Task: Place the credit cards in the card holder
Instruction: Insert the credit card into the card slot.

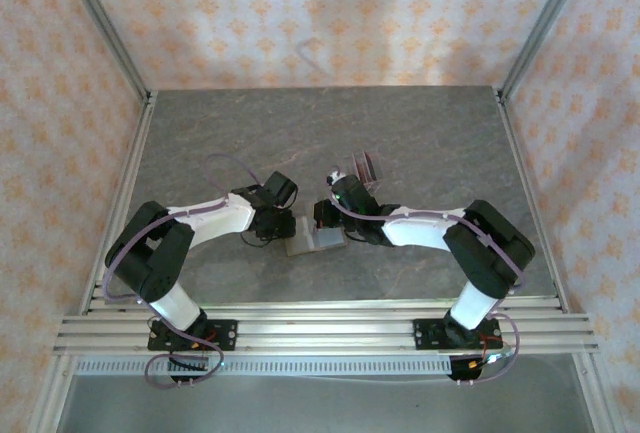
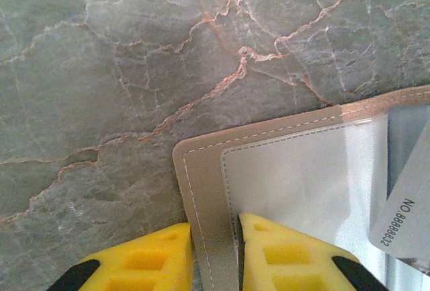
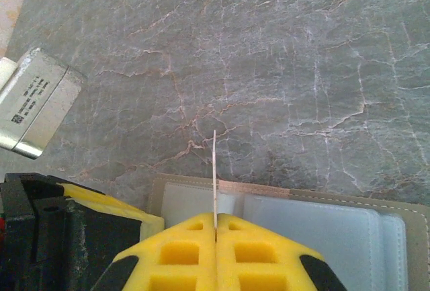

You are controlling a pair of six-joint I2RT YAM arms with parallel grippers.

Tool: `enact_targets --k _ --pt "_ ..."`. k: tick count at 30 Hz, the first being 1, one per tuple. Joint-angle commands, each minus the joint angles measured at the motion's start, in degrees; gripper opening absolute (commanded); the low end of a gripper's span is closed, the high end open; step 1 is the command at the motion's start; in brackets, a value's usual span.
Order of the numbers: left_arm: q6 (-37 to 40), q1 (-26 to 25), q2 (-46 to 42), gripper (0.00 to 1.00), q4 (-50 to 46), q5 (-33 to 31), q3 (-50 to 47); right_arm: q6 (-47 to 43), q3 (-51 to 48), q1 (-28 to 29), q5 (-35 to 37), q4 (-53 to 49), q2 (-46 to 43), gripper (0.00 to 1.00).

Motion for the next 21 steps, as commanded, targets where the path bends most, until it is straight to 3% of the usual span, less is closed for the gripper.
enact_targets --k 1,21 --pt "0.80 -2.27 2.48 0.22 2.62 3.60 -0.36 0.52 -1.10 -0.27 2.39 1.96 -0.12 0.00" --pt "0.74 -2.28 3.02 0.22 2.53 3.58 -0.12 4.83 -3.36 -1.30 -3.07 7.43 2.88 0.00"
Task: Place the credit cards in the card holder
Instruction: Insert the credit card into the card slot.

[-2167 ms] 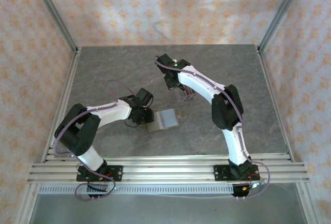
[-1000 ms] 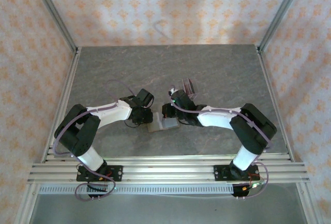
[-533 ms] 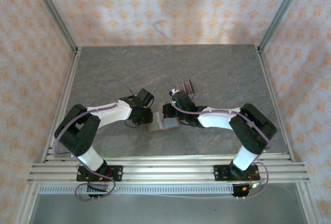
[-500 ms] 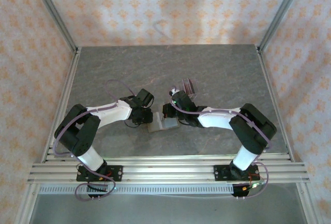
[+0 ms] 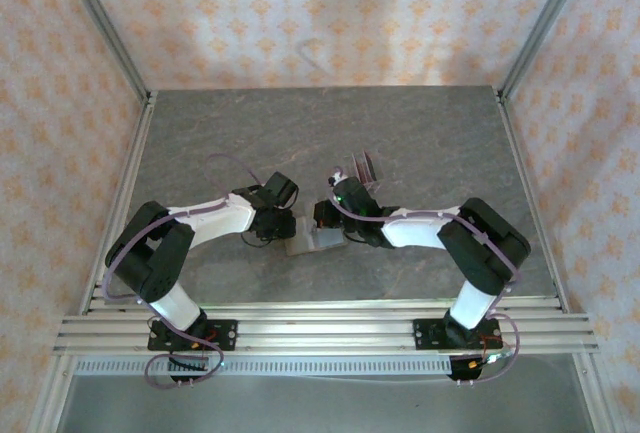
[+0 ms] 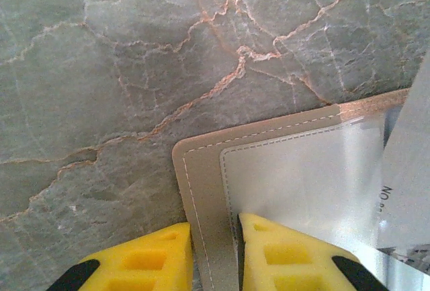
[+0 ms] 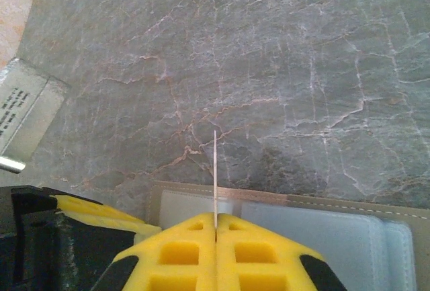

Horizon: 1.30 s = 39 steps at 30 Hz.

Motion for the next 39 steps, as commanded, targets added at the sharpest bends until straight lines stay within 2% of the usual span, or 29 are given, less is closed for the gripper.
enact_targets --k 1,12,39 --pt "0.80 -1.92 3.07 0.22 2.55 4.08 -0.14 2.14 -1.95 -0.82 -2.60 3.18 1.15 0.00" --pt "0.80 -1.99 3.00 0.22 2.55 4.19 -0.14 6.47 -6.00 -2.17 -9.73 10.15 4.83 0.00" --pt "0.62 -2.01 3.77 0.22 2.55 4.31 0.12 6.11 -10.81 -2.08 -15.11 7.12 1.89 0.00"
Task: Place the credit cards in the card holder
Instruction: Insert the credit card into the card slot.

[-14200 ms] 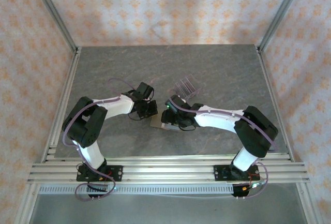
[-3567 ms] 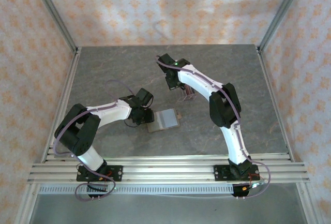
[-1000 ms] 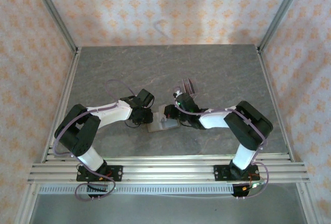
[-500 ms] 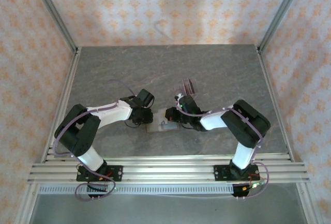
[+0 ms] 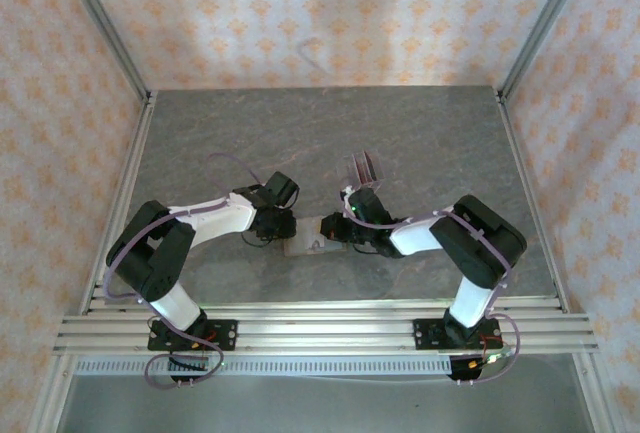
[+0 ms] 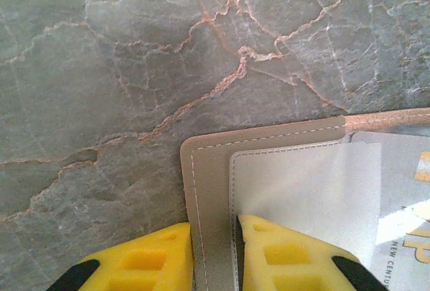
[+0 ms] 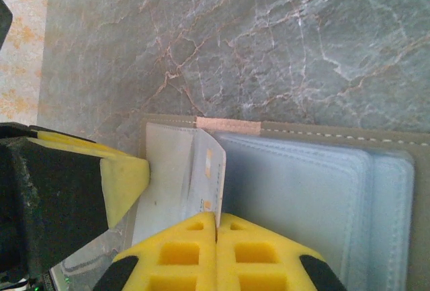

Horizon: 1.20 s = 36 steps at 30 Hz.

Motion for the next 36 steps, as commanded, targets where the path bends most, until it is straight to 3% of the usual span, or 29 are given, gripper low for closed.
enact_targets --k 1,23,36 --pt "0.63 -2.11 3.38 0.22 3.05 4.31 -0.34 -0.74 -1.63 0.97 -1.84 -4.21 -0.30 0.00" --pt "0.66 -2.27 3.94 0.23 2.94 4.13 -0.16 -2.79 2.97 1.93 -4.67 -5.61 5.04 0.00" --pt "0.63 -2.32 4.27 0.23 2.84 4.00 0.01 -5.32 0.57 4.14 -1.89 -9.06 -2.11 0.00"
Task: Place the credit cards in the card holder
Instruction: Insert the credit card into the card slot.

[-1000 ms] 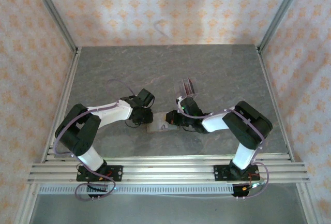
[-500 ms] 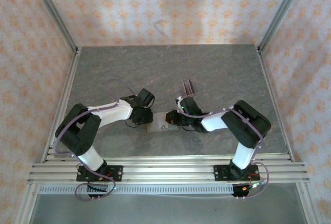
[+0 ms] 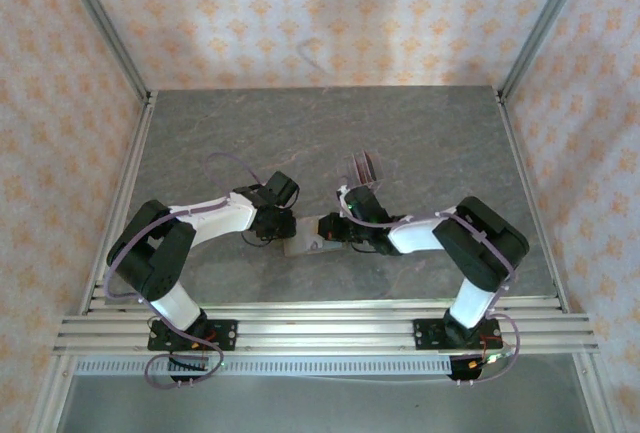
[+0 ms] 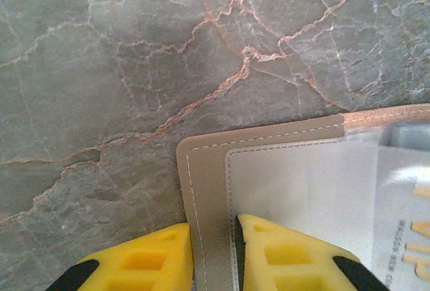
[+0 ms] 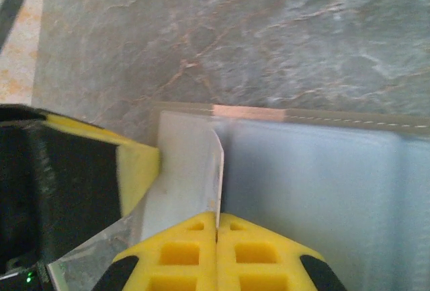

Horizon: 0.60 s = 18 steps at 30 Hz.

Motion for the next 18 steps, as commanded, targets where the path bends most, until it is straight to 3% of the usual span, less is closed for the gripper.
enact_targets --k 1,10,18 --pt "0.59 -2.34 4.07 0.23 3.21 4.17 -0.21 -2.23 -1.66 2.72 -2.07 -3.93 -0.52 0.00" --pt "0.71 -2.31 4.21 0.23 3.14 4.15 -0.16 -1.54 -0.18 2.70 -3.63 -1.35 3.78 0.00" --pt "0.45 -2.36 3.35 0.23 3.46 4.69 -0.56 3.53 -2.13 2.72 0.70 5.06 5.89 0.00"
